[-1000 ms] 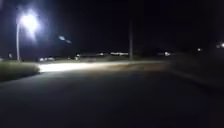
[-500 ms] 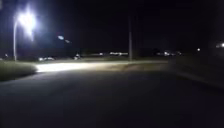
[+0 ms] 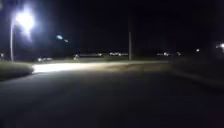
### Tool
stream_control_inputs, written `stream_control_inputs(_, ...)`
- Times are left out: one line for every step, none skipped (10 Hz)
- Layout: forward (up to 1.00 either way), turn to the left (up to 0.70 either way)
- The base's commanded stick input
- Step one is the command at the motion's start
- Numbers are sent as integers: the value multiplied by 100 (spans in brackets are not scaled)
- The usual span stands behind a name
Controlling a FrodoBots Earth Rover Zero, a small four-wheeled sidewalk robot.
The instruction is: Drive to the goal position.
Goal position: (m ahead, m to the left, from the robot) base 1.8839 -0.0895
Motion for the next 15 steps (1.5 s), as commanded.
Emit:
stream_control_inputs(70, 0)
stream_control_inputs(70, 0)
stream_control_inputs(70, 0)
stream_control_inputs(70, 0)
stream_control_inputs(70, 0)
stream_control_inputs(70, 0)
stream_control_inputs(70, 0)
stream_control_inputs(70, 0)
stream_control_inputs(70, 0)
stream_control_inputs(70, 0)
stream_control_inputs(70, 0)
stream_control_inputs(70, 0)
stream_control_inputs(70, 0)
stream_control_inputs(70, 0)
stream_control_inputs(70, 0)
